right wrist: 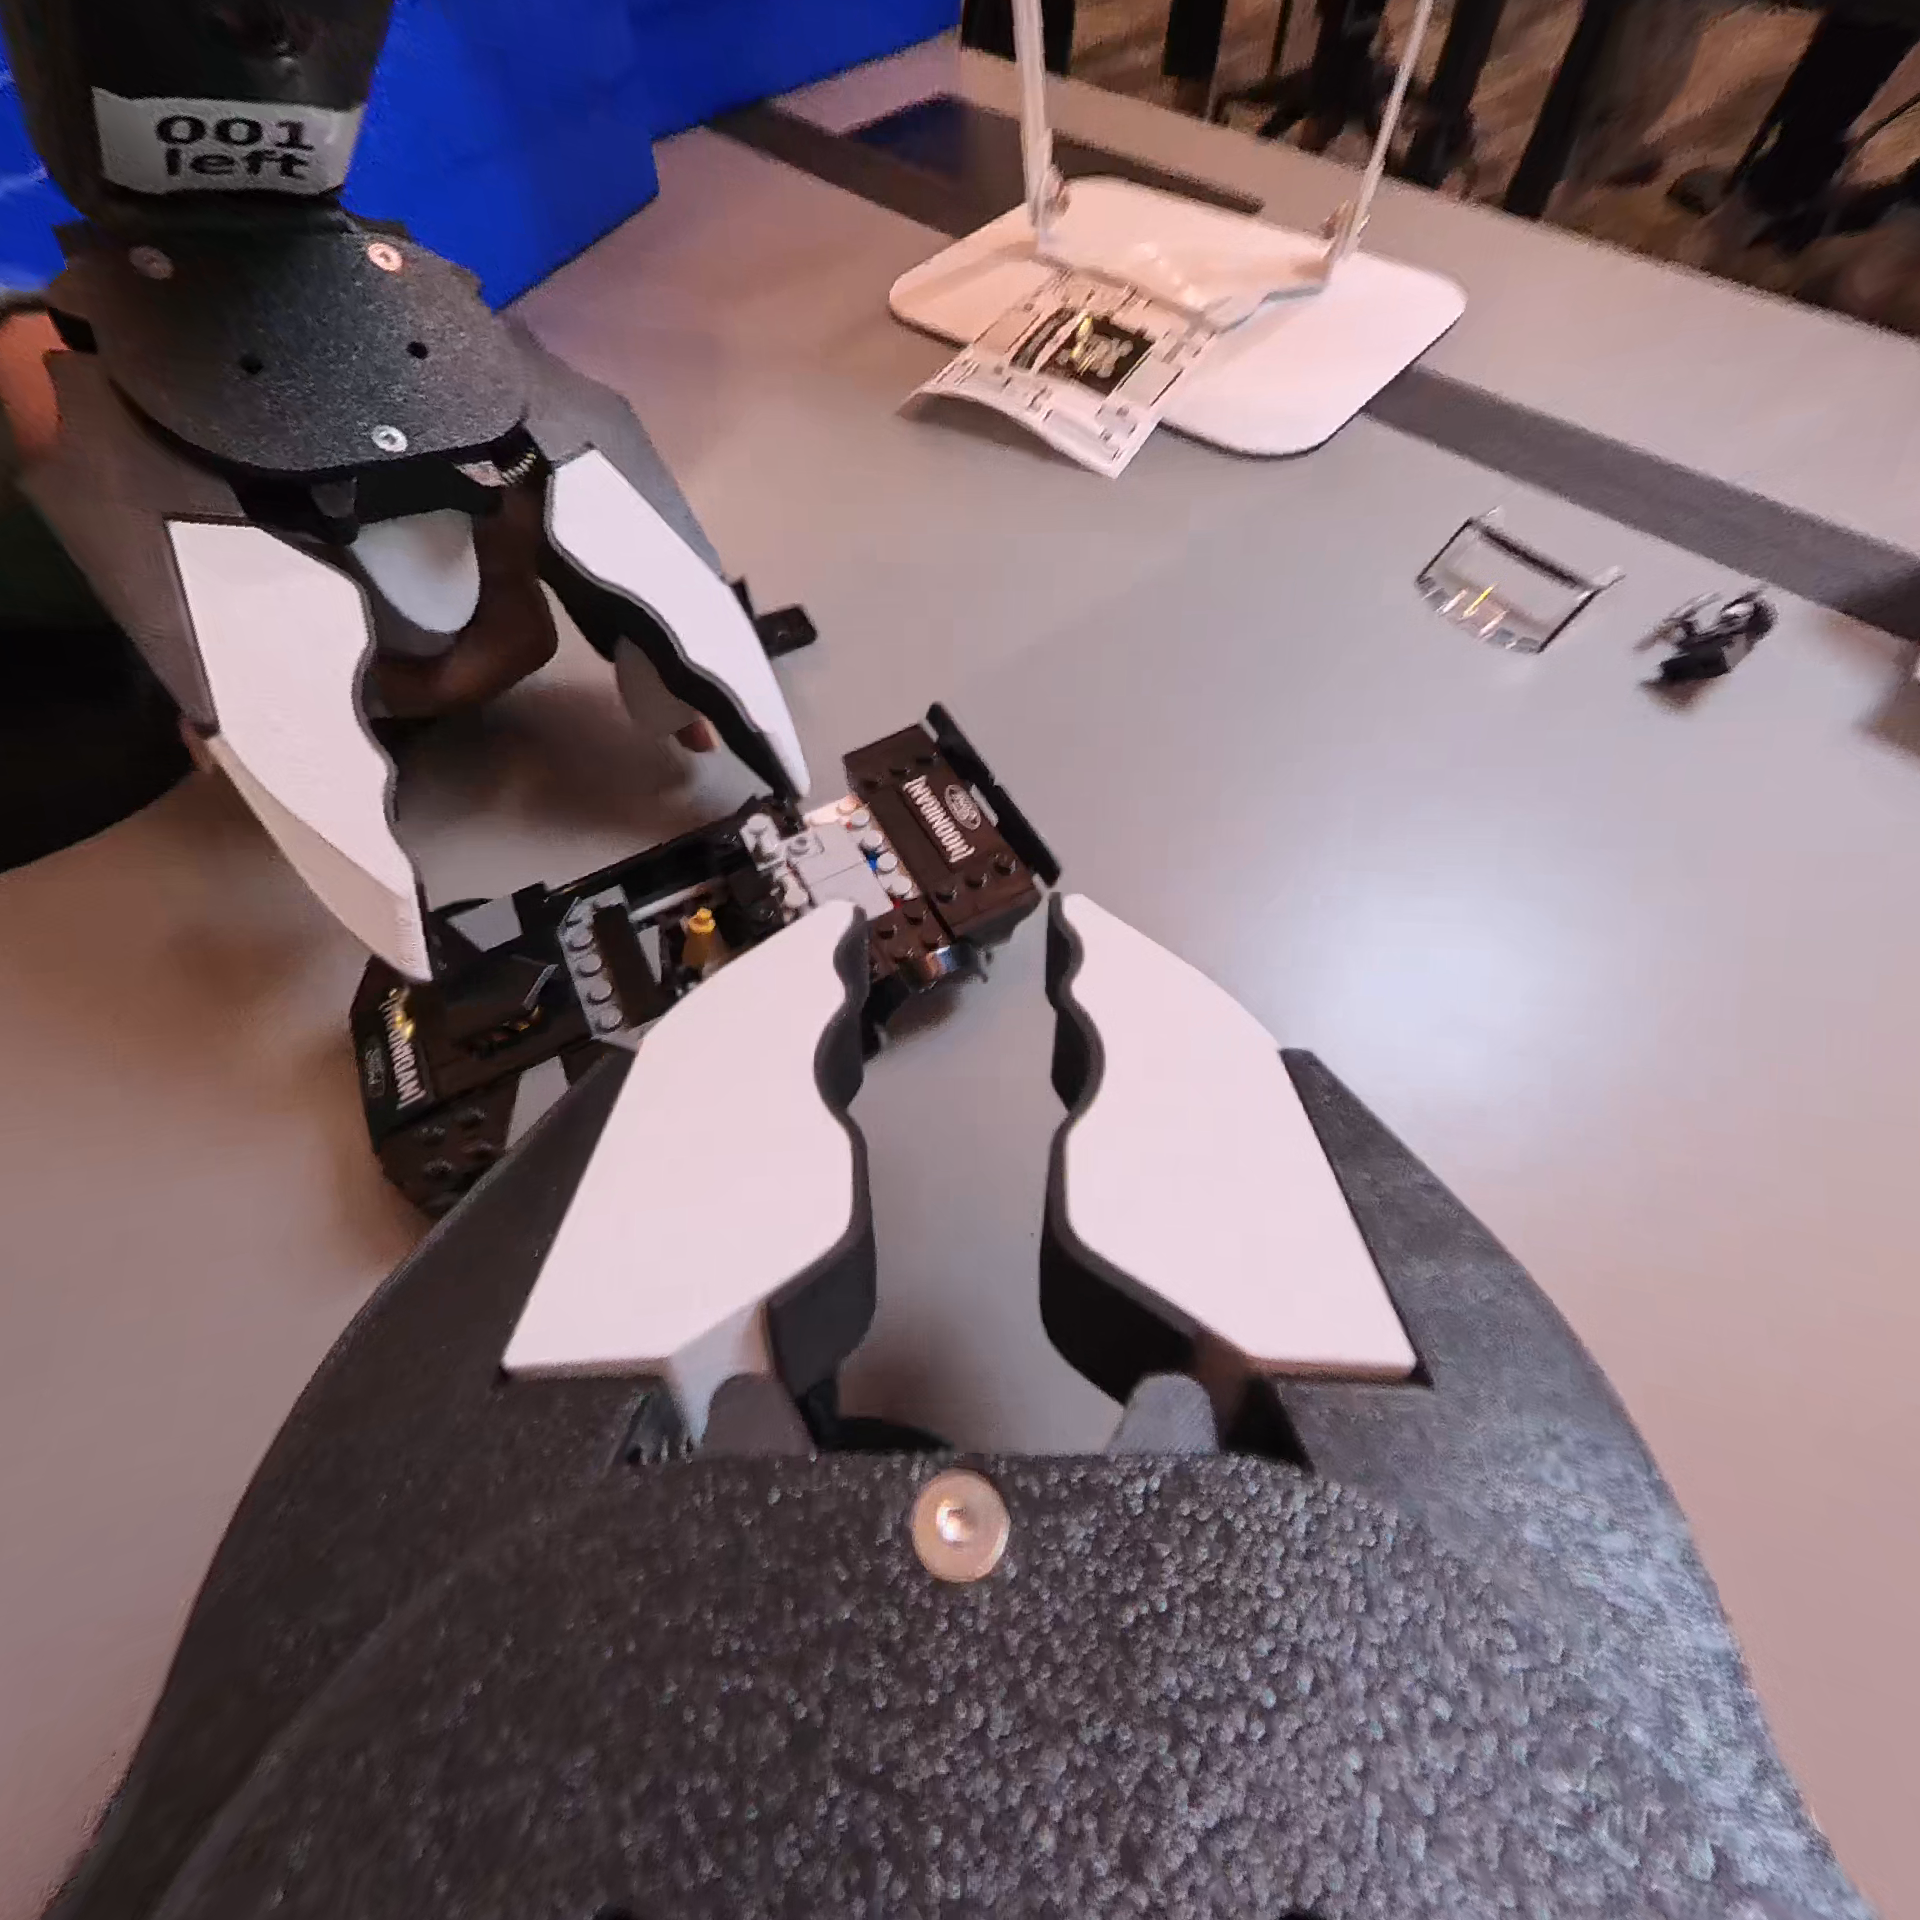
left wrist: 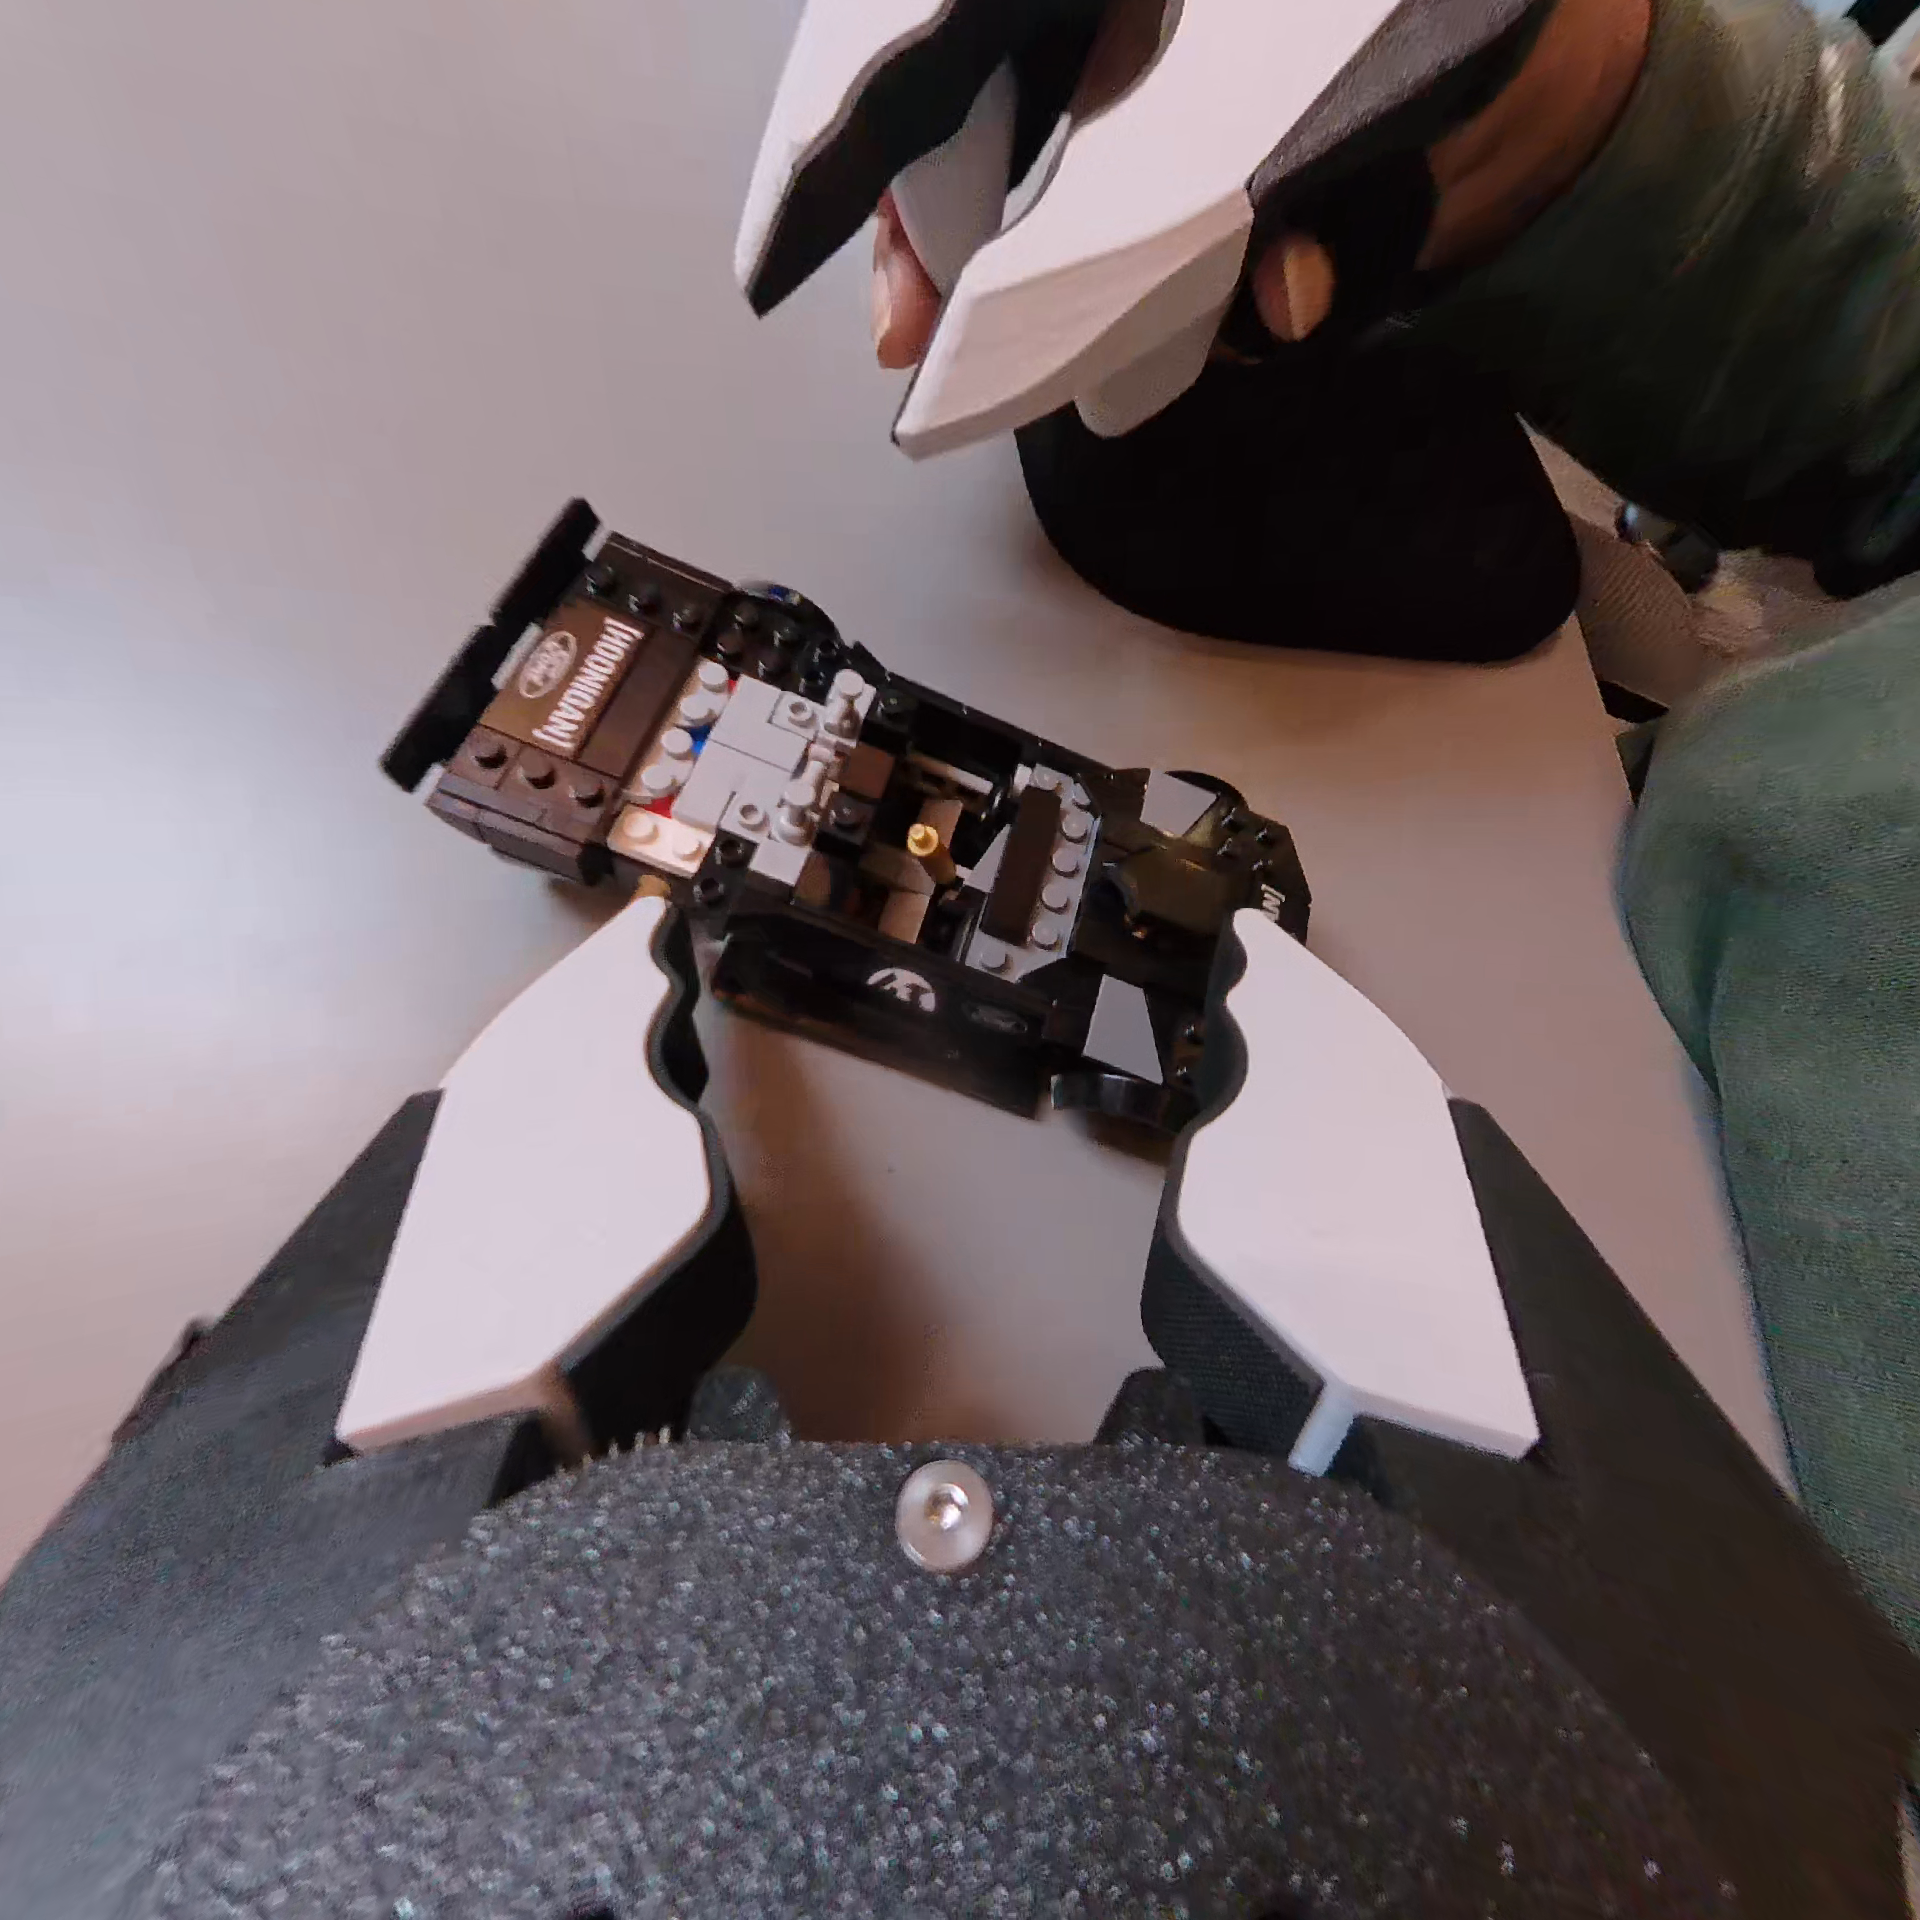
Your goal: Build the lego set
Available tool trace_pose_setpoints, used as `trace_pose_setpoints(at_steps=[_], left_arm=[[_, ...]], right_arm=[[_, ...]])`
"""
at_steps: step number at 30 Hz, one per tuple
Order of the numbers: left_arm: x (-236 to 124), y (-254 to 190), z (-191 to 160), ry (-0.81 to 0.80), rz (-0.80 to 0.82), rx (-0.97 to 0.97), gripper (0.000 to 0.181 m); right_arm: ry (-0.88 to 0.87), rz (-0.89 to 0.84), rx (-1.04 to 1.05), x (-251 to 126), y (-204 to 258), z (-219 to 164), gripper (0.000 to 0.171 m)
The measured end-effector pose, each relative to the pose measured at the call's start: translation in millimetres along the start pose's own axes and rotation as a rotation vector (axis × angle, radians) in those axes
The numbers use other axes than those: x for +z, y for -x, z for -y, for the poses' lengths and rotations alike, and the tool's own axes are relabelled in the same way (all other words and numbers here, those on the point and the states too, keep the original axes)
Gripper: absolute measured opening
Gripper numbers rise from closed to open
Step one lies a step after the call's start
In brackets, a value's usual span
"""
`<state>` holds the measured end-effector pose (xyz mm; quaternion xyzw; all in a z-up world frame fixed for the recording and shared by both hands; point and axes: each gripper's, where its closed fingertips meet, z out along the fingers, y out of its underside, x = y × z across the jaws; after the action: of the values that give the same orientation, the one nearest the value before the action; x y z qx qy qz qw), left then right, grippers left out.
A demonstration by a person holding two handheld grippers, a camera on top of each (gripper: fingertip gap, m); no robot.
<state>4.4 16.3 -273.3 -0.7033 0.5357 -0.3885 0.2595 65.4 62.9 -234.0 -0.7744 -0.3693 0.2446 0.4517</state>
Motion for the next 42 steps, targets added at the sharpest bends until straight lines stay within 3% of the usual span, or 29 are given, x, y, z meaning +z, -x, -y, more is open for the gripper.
trace_pose_setpoints(at_steps=[3,6,11,21,25,27,34,37,42], left_arm=[[-19.9,4.7,13.3,-0.077,0.042,-0.001,0.086],[-55.6,30.0,16.1,-0.124,0.230,0.011,0.070],[-108.1,83.5,-20.3,-0.043,0.553,-0.066,0.045],[-76.3,95.7,-47.5,0.120,0.465,-0.251,0.029],[-71.0,96.4,-43.7,0.104,0.455,-0.262,0.008],[-69.2,91.2,-34.1,0.065,0.450,-0.192,0.008],[-66.2,34.0,35.2,-0.316,0.243,-0.045,0.005],[-63.6,15.6,52.6,-0.375,0.238,0.041,0.005],[-50.4,-8.9,61.9,-0.308,0.312,0.229,0.005]], right_arm=[[-0.077,-0.039,-0.005,-3.7,-7.8,7.2,0.033],[-0.129,-0.059,0.002,-8.9,-13.6,11.6,0.031],[-0.160,-0.077,-0.012,-12.5,-16.1,11.6,0.024],[-0.171,-0.099,-0.098,-15.2,-8.6,10.6,0.017],[-0.159,-0.110,-0.136,-14.3,-5.7,8.7,0.015],[-0.155,-0.111,-0.146,-13.8,-4.9,8.3,0.015],[-0.181,-0.057,-0.167,-13.7,4.8,11.5,0.014],[-0.249,0.063,-0.131,-14.8,26.3,25.9,0.015],[-0.257,0.271,0.012,-6.9,59.5,46.2,0.023]])
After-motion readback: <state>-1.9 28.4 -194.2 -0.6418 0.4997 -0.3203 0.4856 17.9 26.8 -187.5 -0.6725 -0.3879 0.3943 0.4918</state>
